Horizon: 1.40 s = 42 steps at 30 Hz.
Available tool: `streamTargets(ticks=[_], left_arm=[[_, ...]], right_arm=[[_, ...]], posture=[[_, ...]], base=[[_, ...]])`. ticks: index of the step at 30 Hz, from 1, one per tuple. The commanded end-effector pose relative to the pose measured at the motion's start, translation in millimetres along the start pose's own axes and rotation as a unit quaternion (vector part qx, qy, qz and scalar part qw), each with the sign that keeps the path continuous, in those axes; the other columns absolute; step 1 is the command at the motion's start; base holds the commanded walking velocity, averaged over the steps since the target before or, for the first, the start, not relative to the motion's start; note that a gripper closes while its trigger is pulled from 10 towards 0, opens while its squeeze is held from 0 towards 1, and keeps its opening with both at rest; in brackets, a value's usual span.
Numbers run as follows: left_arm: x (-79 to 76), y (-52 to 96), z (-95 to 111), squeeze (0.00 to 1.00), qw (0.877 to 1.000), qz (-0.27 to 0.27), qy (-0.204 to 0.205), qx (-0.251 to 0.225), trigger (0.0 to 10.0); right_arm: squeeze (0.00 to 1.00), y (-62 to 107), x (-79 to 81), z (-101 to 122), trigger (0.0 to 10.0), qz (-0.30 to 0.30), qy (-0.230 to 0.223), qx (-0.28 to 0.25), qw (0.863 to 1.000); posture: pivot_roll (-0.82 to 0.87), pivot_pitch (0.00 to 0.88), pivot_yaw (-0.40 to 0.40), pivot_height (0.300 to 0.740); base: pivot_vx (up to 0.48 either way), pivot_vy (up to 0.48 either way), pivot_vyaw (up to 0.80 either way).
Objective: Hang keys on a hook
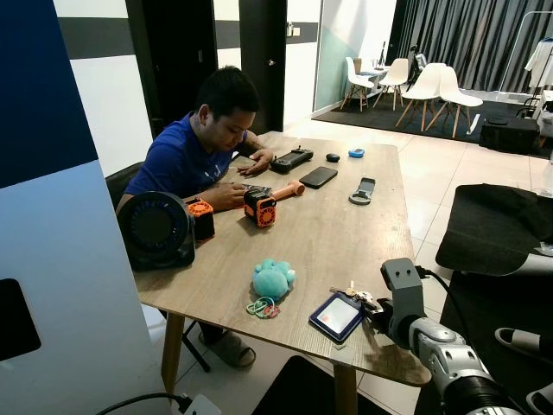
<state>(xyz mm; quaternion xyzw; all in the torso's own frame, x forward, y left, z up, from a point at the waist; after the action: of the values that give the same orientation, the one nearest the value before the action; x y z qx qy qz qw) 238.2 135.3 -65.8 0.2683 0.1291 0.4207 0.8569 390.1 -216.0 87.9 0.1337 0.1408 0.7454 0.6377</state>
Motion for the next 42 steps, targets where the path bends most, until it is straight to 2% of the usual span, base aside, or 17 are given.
streamTargets(ticks=[1,4,6,8,23,27,31,34,42], left_arm=[[-2.6,-0.7,-5,0.0,1.0,-0.001,-0.001,0.013,10.0],[-1.9,-1.1,-7,0.0,1.0,0.002,-0.005,0.021,10.0],[-0.4,-0.5,-13,0.0,0.999,0.007,-0.021,0.045,10.0],[-1.2,0.1,-14,0.0,0.999,0.004,-0.022,0.044,10.0],[3.2,-0.1,-14,0.0,0.998,0.012,-0.036,0.052,10.0],[3.5,-0.2,-15,0.0,0.998,0.015,-0.035,0.053,10.0],[4.8,0.1,-16,0.0,0.998,0.016,-0.037,0.057,10.0],[5.1,0.3,-16,0.0,0.998,0.016,-0.037,0.057,10.0],[9.3,5.0,-21,0.0,0.997,0.019,-0.043,0.066,10.0]], right_arm=[[0.0,-2.3,3.2,-9,10.0,0.0,-0.003,0.026,1.0],[0.0,-4.4,8.7,-11,10.0,0.007,0.0,0.037,0.999],[0.0,-5.5,13.3,-14,10.0,0.013,0.005,0.045,0.999],[0.0,-6.0,16.6,-18,10.0,0.016,0.005,0.052,0.998],[0.0,-6.8,19.3,-30,10.0,0.011,0.006,0.077,0.997],[0.0,-7.7,19.3,-28,10.0,0.007,0.007,0.073,0.997],[0.0,-10.7,22.0,-17,10.0,0.0,0.008,0.038,0.999],[0.0,-11.0,22.9,-16,10.0,0.001,0.005,0.034,0.999],[0.0,-14.6,45.8,-17,10.0,0.035,-0.003,0.028,0.999]], posture=[[0.05,0.021,0.0,0.74],[0.05,0.023,-0.001,0.74],[0.05,0.019,0.002,0.74],[0.05,0.008,0.004,0.74],[0.06,0.0,0.005,0.74],[0.05,0.011,0.006,0.74],[0.06,0.012,0.007,0.74],[0.06,0.012,0.007,0.74],[0.06,0.014,0.008,0.74]], base=[[0.0,0.0,0.0],[0.0,0.0,0.0],[0.0,0.0,0.0],[0.0,0.0,0.0],[0.0,0.0,0.0],[0.0,0.0,0.0],[0.0,0.0,0.0],[0.0,0.0,0.0],[0.0,0.0,0.0]])
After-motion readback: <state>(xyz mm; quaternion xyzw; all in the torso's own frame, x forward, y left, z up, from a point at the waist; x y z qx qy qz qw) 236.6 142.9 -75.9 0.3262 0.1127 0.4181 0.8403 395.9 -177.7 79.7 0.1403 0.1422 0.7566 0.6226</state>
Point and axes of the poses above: a point about 5 cm out from each wrist's last joint towards the gripper, its own y axis pointing back from the gripper into the wrist, its own z axis along the axis of the wrist's last joint, x = y × z, the point moved 4 cm from there along -y, pointing out of the wrist towards the gripper, and after that the axes turned 3 degrees about -y, right-handed, at the moved point
